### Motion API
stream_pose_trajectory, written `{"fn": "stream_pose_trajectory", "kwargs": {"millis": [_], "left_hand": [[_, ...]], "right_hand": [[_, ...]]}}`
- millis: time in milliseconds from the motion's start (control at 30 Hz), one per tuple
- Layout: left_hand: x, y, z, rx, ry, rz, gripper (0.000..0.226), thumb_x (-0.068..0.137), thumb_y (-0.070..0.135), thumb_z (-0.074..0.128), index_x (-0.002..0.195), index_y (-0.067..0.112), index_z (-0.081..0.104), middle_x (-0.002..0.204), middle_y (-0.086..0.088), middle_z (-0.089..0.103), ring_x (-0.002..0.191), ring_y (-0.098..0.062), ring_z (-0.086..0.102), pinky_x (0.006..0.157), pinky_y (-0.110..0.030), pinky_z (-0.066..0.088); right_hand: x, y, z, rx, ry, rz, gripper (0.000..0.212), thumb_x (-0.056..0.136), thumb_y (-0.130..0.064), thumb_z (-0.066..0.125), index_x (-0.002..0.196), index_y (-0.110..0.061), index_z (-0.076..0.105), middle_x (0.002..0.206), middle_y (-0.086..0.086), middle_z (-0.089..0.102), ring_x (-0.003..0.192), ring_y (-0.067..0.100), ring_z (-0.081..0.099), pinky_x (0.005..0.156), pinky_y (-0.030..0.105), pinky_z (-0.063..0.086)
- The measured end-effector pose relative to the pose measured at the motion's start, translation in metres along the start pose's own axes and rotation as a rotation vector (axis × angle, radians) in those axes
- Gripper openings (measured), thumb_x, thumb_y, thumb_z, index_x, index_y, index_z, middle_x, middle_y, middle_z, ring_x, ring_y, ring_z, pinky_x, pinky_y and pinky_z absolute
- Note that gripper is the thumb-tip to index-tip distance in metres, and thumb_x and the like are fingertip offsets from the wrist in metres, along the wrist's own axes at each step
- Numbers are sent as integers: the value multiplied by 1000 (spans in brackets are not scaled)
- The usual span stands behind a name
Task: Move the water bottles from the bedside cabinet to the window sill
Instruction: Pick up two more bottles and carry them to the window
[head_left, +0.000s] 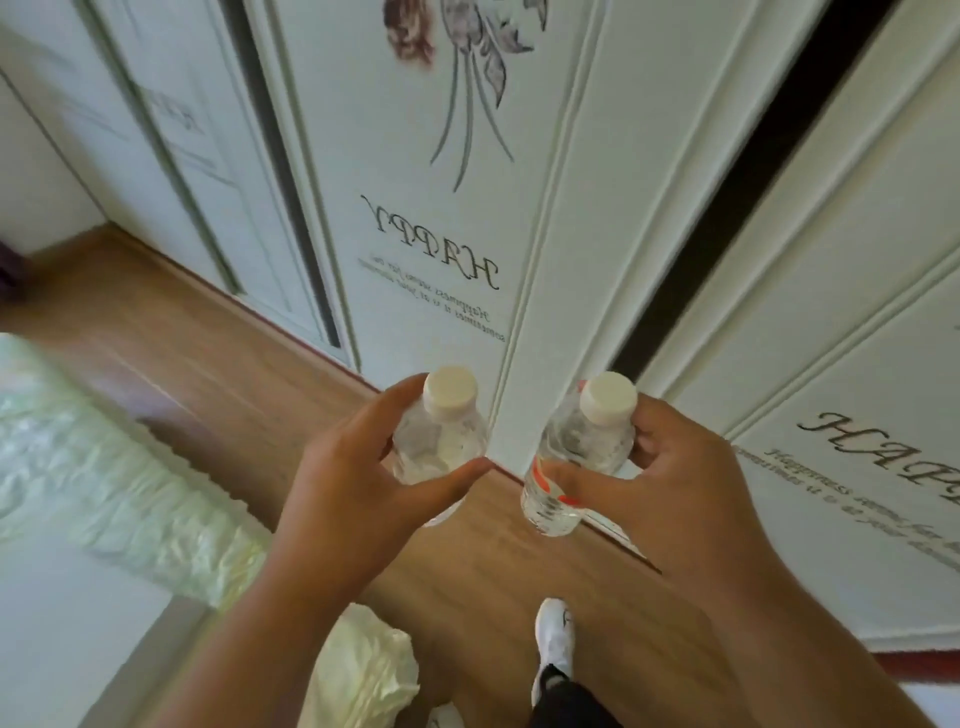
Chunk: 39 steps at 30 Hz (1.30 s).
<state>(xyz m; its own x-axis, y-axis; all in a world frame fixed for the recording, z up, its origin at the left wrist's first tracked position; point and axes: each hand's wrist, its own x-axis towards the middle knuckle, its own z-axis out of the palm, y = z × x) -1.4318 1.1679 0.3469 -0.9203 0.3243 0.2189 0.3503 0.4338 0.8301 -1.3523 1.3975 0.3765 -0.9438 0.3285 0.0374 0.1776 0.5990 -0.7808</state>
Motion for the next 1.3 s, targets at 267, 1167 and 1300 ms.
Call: {"fn": "stream_pose_trajectory", "kwargs": {"millis": [267,1167,1300], "left_hand": [[16,-25,-46,176,310,-205,82,61,60,82,136,40,57,120,24,66,109,-1,66,93,-28,55],[172,-41,-33,223,740,-446,76,61,52,87,130,49,55,117,32,66,109,9,64,94,-18,53],[199,-70,-53,197,717,-414,75,61,47,89,126,53,52,112,39,64,103,13,64,87,-5,48]], "right_hand": [[111,-32,59,87,-310,-225,43,67,-50,86,102,-54,60,99,-38,66,97,-15,62,67,4,48],[383,-89,134,61,-718,-687,69,63,-64,77,125,-36,63,108,-23,69,96,-5,65,81,9,49],[403,-98,153,50,-690,-654,71,62,-66,75,126,-36,63,109,-23,69,98,-3,66,84,13,53]]}}
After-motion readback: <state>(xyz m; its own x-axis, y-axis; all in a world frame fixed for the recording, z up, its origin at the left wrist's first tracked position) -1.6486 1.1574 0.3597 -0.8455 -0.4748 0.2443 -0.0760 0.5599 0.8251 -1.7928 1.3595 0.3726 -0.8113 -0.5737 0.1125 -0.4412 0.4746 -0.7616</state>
